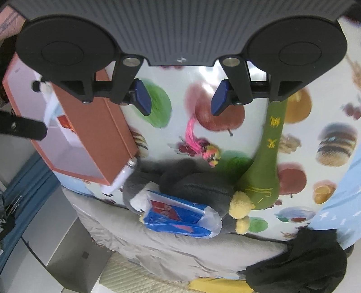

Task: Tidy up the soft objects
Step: 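Withdraw both grippers from the box back toward the pile, then grasp the pink feathered bird toy with the left gripper while the right gripper grasps the blue tissue packet, then lift the bird toy with the left gripper while the right gripper lifts the tissue packet, then carry the bird toy and tissue packet over the pink box with both grippers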

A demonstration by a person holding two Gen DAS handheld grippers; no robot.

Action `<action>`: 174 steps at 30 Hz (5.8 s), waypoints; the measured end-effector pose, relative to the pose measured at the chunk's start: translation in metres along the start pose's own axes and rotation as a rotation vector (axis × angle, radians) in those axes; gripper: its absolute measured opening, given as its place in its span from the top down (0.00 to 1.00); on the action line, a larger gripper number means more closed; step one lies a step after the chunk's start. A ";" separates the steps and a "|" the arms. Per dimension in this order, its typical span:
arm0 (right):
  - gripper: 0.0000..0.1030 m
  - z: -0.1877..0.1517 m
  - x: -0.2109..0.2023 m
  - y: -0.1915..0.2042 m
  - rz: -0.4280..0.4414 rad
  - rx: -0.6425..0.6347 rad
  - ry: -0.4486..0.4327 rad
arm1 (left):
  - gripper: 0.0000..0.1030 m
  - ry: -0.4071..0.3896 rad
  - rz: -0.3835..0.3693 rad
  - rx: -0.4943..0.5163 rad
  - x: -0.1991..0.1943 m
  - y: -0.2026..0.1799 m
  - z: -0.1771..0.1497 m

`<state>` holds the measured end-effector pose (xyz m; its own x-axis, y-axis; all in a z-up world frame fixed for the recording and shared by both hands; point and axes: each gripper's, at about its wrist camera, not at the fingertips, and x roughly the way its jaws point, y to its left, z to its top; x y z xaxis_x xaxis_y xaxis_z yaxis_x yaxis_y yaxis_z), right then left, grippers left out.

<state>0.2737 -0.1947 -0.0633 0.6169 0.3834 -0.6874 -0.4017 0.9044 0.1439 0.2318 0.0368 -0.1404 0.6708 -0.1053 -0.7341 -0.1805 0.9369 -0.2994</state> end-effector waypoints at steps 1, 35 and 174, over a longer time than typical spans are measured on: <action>0.36 0.006 0.008 0.000 -0.001 -0.009 0.002 | 0.37 -0.002 0.002 -0.001 0.010 0.002 0.005; 0.64 0.116 0.209 0.049 0.027 -0.520 0.056 | 0.61 -0.006 0.022 0.027 0.159 0.048 0.051; 0.90 -0.112 -0.142 -0.010 -0.259 0.198 -0.127 | 0.62 -0.019 -0.304 0.262 -0.127 -0.114 -0.059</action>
<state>0.1142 -0.2797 -0.0469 0.7653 0.1458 -0.6270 -0.0899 0.9887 0.1202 0.1245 -0.0760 -0.0491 0.6788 -0.3873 -0.6239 0.2166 0.9174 -0.3339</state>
